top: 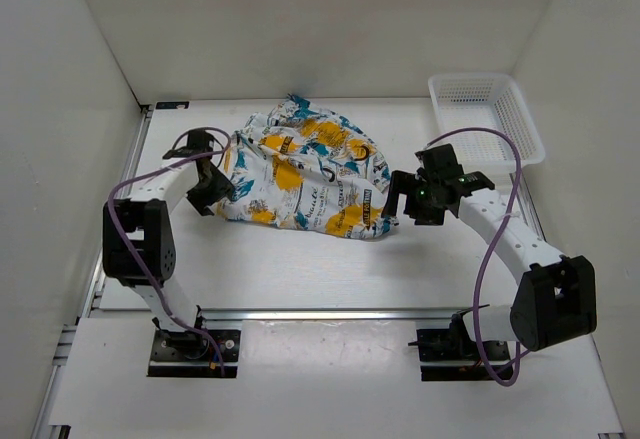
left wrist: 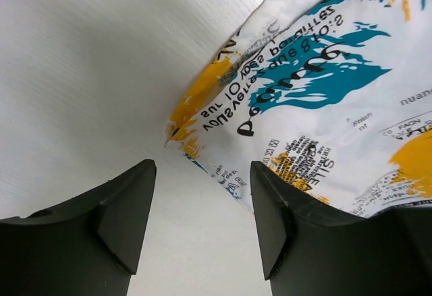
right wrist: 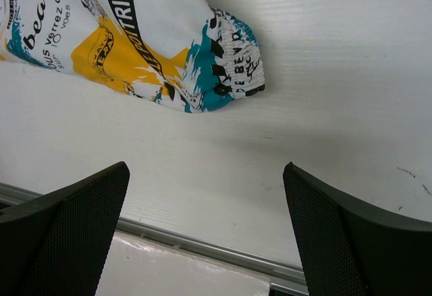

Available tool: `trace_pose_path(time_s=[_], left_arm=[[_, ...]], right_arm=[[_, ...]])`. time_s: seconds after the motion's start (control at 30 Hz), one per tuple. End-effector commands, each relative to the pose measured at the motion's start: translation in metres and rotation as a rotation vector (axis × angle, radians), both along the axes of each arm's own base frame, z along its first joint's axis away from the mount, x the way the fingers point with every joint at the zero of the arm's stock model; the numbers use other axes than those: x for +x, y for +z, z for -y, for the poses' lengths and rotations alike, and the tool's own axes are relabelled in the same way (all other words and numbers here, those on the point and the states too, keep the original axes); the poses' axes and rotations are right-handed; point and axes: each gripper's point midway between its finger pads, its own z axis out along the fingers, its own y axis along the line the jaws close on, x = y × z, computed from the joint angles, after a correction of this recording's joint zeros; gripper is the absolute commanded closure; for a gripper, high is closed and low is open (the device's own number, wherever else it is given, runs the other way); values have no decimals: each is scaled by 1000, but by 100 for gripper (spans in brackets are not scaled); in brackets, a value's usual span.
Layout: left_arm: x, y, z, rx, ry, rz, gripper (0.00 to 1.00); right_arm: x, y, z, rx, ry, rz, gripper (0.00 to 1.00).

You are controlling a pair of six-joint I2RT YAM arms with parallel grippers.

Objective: Fold and stack the shorts
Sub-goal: Flatten the shorts out

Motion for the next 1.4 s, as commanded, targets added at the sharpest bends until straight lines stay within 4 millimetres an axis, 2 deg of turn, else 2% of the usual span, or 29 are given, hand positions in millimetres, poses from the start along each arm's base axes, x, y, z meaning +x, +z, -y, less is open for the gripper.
trace_pose_path(time_s=[0.0,0.13,0.27,0.43,0.57,0.6,0.93,1.0,1.1,1.13,1.3,1.37], left_arm=[[-1,-7,0,9,-15,-21,30],[-5,-22,-2,22,-21,-68,31],[-20,-38,-3,25,-22,-117,31],[-4,-36,-2,26,-30,-80,33],[-1,-36,-3,34,-27,-79,41],[-1,-36,-3,35,-27,-79,46],[-1,-36,-3,35,-27,-79,65],[-1,-36,-3,35,-27,-79,75],[-1,-36,-3,35,-27,-79,82],[-1,-36,-3,35,-27,-79,88],[5,-31,1,15,-43,-61,90],[9,-12,9,-12,-60,-15,90]], right_arm=[[1,9,-4,28,17,37,1],[1,9,-4,28,17,36,1],[-1,8,-4,25,17,28,1],[-3,4,-3,22,17,19,1],[-3,4,-3,22,17,19,1],[-3,5,-3,26,9,16,1],[-2,15,-2,28,4,46,1],[-3,17,-2,31,4,55,1],[-4,16,1,23,-1,59,1],[-4,16,1,23,-1,59,1],[-8,15,2,20,-1,50,1],[-14,8,1,24,6,28,1]])
